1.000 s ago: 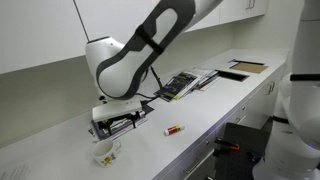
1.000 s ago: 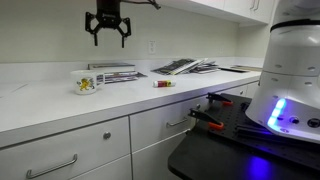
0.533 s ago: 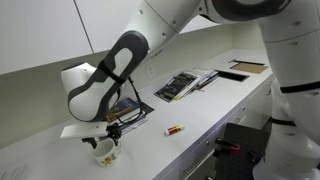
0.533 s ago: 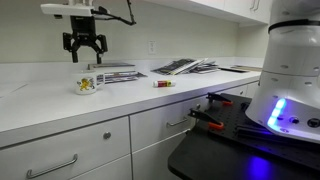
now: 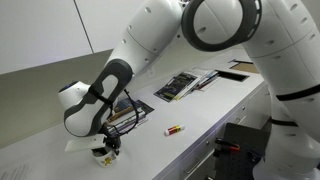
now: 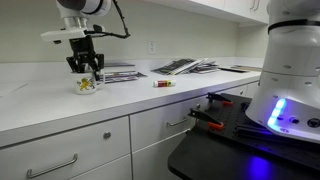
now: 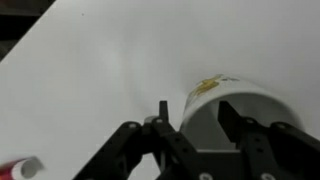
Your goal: Move the cup to the right
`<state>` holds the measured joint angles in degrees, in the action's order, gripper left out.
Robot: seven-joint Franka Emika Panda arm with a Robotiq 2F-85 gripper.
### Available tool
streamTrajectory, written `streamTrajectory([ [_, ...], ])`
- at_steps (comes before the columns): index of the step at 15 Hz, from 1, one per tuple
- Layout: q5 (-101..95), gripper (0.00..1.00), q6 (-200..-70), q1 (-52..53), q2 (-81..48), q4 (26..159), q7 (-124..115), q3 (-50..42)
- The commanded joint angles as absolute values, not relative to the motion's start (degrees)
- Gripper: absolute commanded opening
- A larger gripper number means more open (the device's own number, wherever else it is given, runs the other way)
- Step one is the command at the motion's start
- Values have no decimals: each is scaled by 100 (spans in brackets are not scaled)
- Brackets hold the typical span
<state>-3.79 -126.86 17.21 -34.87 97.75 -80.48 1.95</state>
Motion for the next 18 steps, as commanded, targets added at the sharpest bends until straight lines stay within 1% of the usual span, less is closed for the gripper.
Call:
streamTrajectory([
  [1,-457,27,-12335,1910,-3805,9300,-8105,18],
  [2,-480,20,-12373,1940,-3848,9255,-8111,-9],
  [3,-499,12,-12392,1969,-3873,9214,-8155,-41],
  [4,-500,5,-12396,1998,-3888,9177,-8204,-76],
  [5,-484,1,-12399,2021,-3882,9154,-8258,-114],
  [6,-485,0,-12417,2056,-3868,9155,-8360,-168],
  [8,-501,3,-12476,2107,-3741,9269,-8541,-226],
  [11,-667,3,-12776,2057,-3429,9674,-7964,-135],
  [14,-1021,3,-13262,1940,-2858,10474,-7055,-94],
  [18,-1302,3,-14014,1642,-1743,11969,-5912,-60],
])
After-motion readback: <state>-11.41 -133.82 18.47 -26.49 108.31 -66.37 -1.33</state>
